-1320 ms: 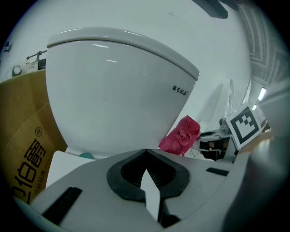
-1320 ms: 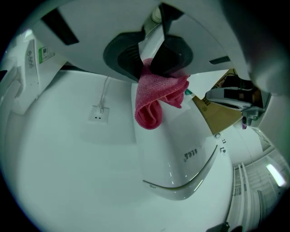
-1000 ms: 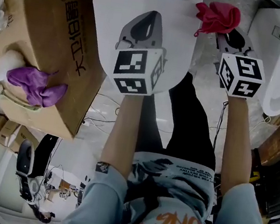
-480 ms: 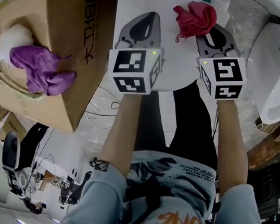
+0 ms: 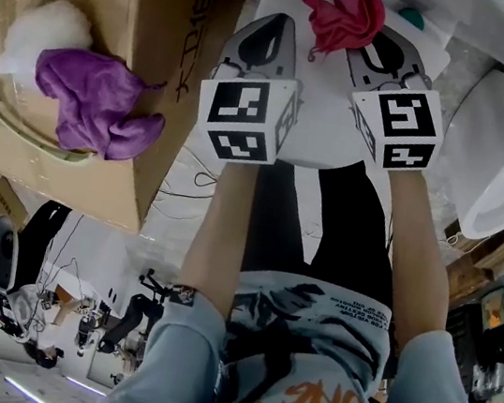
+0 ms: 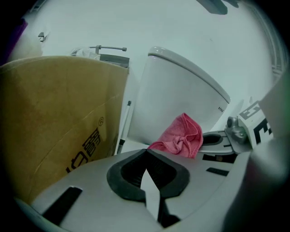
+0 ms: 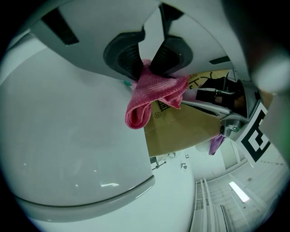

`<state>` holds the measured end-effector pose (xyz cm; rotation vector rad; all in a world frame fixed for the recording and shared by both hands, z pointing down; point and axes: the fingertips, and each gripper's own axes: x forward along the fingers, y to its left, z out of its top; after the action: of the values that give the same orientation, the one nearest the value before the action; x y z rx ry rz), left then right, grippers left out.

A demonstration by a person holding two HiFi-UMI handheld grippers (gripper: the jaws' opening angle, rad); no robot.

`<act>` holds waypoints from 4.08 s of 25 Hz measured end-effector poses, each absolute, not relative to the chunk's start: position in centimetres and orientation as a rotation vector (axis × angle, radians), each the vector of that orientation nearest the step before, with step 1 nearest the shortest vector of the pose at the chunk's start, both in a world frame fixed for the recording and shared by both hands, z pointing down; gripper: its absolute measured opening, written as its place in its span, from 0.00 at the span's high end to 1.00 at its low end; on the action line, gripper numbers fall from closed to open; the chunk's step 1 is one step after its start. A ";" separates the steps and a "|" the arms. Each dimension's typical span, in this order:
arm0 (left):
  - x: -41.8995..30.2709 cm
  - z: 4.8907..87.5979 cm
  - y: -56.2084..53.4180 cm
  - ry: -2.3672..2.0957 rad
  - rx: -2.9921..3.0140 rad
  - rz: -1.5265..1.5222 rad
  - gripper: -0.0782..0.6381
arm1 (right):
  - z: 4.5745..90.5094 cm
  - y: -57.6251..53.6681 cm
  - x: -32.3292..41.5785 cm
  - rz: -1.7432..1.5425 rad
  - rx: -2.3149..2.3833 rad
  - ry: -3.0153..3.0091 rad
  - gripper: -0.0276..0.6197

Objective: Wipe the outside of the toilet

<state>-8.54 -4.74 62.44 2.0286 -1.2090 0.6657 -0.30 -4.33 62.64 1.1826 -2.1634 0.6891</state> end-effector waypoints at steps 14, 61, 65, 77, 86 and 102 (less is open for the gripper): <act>-12.5 64.2 -8.2 -1.213 1.988 0.646 0.86 | 63.9 -11.6 -5.7 0.548 1.205 -2.167 0.86; -7.0 66.1 -7.9 -1.057 2.036 0.747 0.86 | 70.0 -12.6 -0.1 0.486 1.253 -1.971 0.86; -5.9 66.1 -7.6 -1.040 2.047 0.751 0.86 | 70.0 -12.1 1.0 0.472 1.256 -1.966 0.86; -1.2 65.9 -6.3 -0.957 2.092 0.790 0.86 | 70.6 -9.9 6.1 0.507 1.294 -1.918 0.86; 1.8 66.0 -4.8 -0.907 2.123 0.824 0.86 | 70.8 -8.3 9.8 0.527 1.329 -1.880 0.86; 6.6 65.9 -3.0 -0.860 2.158 0.856 0.86 | 70.8 -5.8 15.3 0.562 1.378 -1.849 0.86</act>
<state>6.62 -2.96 65.93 2.1577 -0.8598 0.8555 15.25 -5.81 70.83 1.3776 -1.8490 0.5622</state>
